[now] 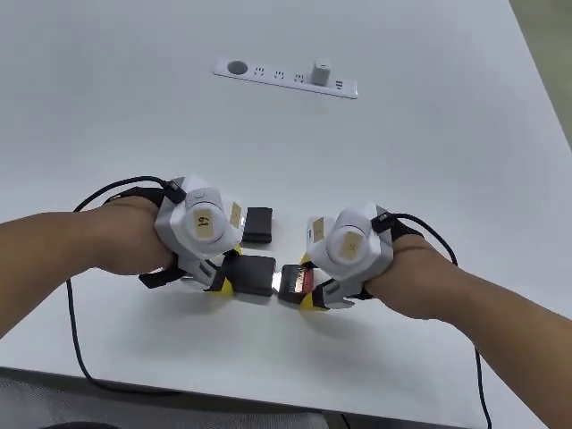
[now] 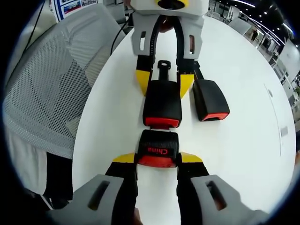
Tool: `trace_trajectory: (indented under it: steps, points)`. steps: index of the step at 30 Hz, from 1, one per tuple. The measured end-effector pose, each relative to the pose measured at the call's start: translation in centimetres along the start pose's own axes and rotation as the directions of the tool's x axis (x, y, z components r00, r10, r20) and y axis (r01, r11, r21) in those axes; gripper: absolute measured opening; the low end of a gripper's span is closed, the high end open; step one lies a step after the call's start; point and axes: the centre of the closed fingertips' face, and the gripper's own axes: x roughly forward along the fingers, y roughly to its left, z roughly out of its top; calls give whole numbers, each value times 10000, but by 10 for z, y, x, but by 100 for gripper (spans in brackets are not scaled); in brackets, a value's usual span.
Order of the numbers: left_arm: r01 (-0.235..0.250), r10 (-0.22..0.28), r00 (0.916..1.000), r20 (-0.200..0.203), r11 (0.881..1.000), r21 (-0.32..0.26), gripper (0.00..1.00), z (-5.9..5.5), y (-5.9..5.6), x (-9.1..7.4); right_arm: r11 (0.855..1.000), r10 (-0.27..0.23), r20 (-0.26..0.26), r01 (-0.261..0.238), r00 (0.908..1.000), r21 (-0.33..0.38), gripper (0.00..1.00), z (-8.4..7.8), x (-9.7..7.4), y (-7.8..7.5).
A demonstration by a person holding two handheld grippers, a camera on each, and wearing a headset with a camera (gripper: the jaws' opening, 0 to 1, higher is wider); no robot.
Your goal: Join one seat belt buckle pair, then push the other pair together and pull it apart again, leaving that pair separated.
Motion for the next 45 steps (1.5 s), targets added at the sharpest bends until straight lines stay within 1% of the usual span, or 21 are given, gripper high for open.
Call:
trace_trajectory:
  steps: [6, 12, 14, 19, 34, 39, 43, 45]
  points:
    - [4, -3, 9997, -263, 10000, 61, 30, 0, 0, 1, 10000, 20, 43, -20, 10000, 67, 29, -3, 0, -5]
    - [25, -26, 9999, -136, 10000, -74, 30, 0, 0, 0, 10000, -91, 89, 91, 9999, 31, 29, -2, 1, -5]
    - [17, -18, 9999, -136, 10000, -44, 30, 0, 0, -1, 9999, -122, 173, 121, 9998, 97, 29, -3, 1, -7]
    - [61, -61, 9999, -119, 10000, -18, 30, 1, 0, -2, 9998, -122, 228, 119, 9997, 132, 29, -2, 2, -5]
    - [67, -68, 10000, -66, 10000, -66, 30, 0, 1, -1, 9999, -92, 225, 91, 9997, 73, 29, -3, 0, -4]
    - [72, -73, 9999, -121, 10000, -45, 31, 1, 1, -1, 9999, -76, 231, 73, 9997, 103, 29, -4, 1, -4]
    - [22, -23, 10000, -46, 9997, -228, 31, 0, 1, -2, 9999, -61, 216, 58, 9997, 134, 30, -5, 2, -4]
    - [22, -22, 10000, -12, 9998, -187, 31, 1, 1, -1, 10000, -56, 206, 55, 9998, 68, 30, -5, 1, -4]
